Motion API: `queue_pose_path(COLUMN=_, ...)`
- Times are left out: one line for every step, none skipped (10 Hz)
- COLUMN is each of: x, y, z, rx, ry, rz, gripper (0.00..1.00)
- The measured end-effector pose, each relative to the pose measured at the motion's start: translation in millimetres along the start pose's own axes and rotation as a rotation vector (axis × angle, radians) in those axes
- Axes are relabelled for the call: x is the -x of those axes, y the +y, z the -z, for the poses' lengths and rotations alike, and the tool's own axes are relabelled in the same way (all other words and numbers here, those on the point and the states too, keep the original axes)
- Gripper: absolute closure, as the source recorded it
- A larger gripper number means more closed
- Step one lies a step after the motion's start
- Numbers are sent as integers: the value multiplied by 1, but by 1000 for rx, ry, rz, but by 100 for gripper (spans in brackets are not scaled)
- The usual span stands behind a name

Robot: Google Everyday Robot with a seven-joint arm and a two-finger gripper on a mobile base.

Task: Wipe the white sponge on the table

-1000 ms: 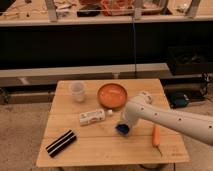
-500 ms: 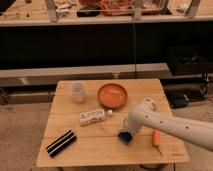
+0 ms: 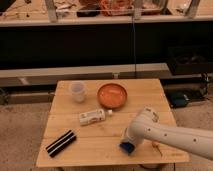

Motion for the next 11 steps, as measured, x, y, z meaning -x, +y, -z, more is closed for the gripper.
queue_pose_path(x=3, y=-6, z=-3, rx=11, ry=-6, rz=18, gripper=96)
queue_pose_path(x=6, y=-15, z=-7, rx=21, ry=-11, rz=38, gripper=96)
queue_pose_path(x=7, y=-23, z=-9, rx=34, ry=-15, rz=58, gripper=96)
queue_pose_path(x=8, y=-33, z=-11, rx=47, ry=-18, rz=76, gripper=96)
queue_pose_path(x=8, y=-45, z=-13, rx=64, ry=-18, rz=103, gripper=96)
queue_pose_path(x=6, y=-52, z=-12, rx=69, ry=-17, rz=116, gripper=96)
queue_pose_path(x=3, y=-58, z=-12, rx=77, ry=-16, rz=126, gripper=96)
queue_pose_path(x=-6, y=-65, z=-12, rx=77, ry=-16, rz=137, gripper=96)
queue_pose_path(x=-13, y=-66, z=-12, rx=78, ry=-17, rz=136, gripper=96)
queue_pose_path(x=-24, y=-67, z=-11, rx=77, ry=-17, rz=128, gripper=96)
queue_pose_path(x=-37, y=-63, z=-9, rx=74, ry=-14, rz=113, gripper=96)
